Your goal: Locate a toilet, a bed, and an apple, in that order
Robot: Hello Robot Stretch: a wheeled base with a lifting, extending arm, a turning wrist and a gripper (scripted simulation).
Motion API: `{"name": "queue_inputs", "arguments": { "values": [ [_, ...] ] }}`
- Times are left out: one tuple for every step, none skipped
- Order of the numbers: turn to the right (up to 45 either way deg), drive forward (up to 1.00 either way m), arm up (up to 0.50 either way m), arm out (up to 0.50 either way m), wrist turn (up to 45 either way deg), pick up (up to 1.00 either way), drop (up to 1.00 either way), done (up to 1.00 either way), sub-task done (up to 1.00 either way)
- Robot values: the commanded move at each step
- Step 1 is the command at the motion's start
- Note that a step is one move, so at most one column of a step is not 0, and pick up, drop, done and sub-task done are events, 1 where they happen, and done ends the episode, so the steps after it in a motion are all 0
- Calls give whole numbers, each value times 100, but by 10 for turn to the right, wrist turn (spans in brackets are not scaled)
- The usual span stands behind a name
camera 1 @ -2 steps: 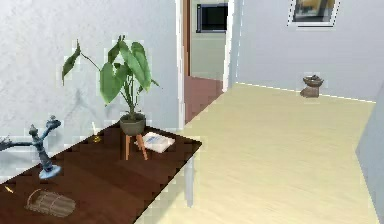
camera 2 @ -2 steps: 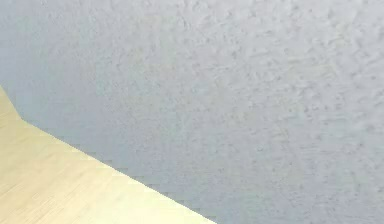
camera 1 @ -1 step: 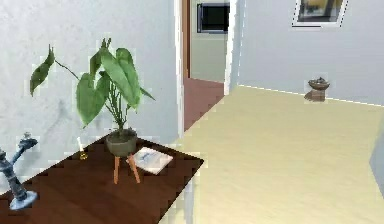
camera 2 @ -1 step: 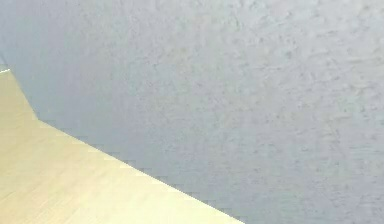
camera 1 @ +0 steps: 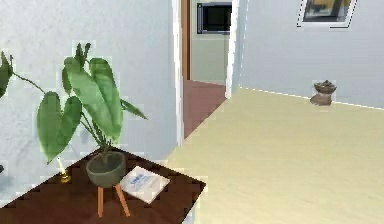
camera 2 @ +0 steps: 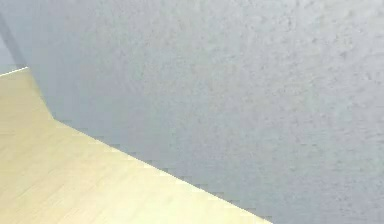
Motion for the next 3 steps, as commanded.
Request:
{"name": "queue_inputs", "arguments": {
  "values": [
    [450,0,0,0,0,0,0,0,0],
    [450,0,0,0,0,0,0,0,0],
    [330,0,0,0,0,0,0,0,0]
  ]
}}
